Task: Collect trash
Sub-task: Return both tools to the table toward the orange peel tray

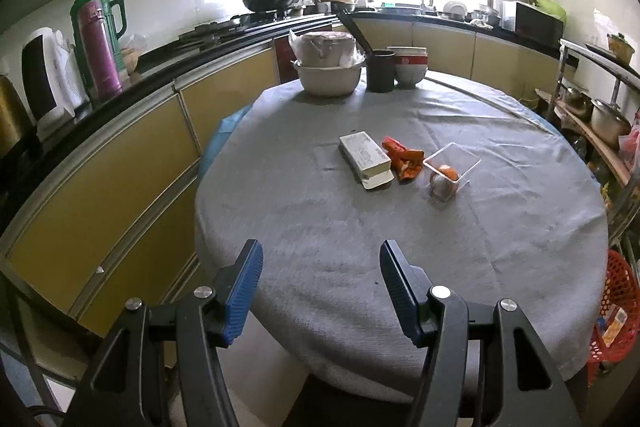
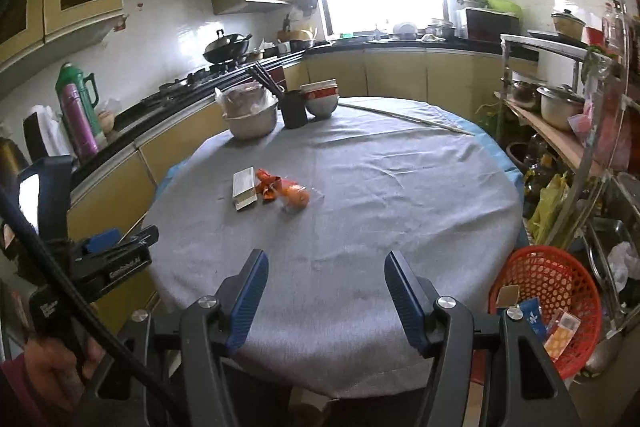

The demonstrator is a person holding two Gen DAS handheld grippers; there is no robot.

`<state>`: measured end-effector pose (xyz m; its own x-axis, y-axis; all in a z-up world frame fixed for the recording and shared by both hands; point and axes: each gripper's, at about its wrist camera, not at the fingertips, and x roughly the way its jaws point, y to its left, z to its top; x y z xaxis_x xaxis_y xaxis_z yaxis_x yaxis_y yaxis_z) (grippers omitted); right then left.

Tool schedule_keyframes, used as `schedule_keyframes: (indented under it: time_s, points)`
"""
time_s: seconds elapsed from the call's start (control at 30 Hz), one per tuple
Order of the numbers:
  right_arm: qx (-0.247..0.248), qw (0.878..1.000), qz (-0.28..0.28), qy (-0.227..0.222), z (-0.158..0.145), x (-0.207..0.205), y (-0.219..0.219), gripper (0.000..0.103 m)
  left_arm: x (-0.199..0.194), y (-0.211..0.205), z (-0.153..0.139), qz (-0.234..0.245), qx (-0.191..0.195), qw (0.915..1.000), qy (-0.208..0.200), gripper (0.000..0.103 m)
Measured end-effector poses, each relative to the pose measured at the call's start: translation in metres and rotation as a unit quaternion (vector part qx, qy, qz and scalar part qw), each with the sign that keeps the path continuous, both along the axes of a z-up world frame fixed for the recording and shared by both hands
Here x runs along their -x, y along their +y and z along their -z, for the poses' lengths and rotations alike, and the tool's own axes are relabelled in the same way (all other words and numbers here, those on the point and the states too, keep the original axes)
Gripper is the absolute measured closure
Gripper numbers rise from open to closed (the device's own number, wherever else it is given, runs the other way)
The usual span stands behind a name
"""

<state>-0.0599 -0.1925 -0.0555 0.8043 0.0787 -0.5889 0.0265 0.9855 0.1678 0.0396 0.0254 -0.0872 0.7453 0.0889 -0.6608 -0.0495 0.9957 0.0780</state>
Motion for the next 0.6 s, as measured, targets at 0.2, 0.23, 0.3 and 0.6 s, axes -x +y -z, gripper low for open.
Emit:
schedule_keyframes:
  time_s: [0.2,0.23,0.3,0.6]
  points:
    - [0.009,1.000,-0.011,-0.006,-0.004,-0.007,0.005,0.039,-0.005,0.001,0.006,0.000,-0.004,0.9999,0.011,0.041]
    - [0.011,1.000,-0.014,-0.008,-0.006,-0.010,0.007,0.039,-0.006,0.001,0.007,-0.001,-0.004,0.9999,0.013,0.041]
    - [0.012,1.000,-0.018,-0.013,-0.010,-0.014,0.009,0.039,-0.008,0.002,0.009,-0.003,-0.001,0.9998,0.019,0.041]
    - [-0.007,0.999,-0.032,-0.019,-0.022,-0.040,0.011,0.039,-0.032,0.014,0.006,-0.026,0.007,0.9993,0.025,0.041]
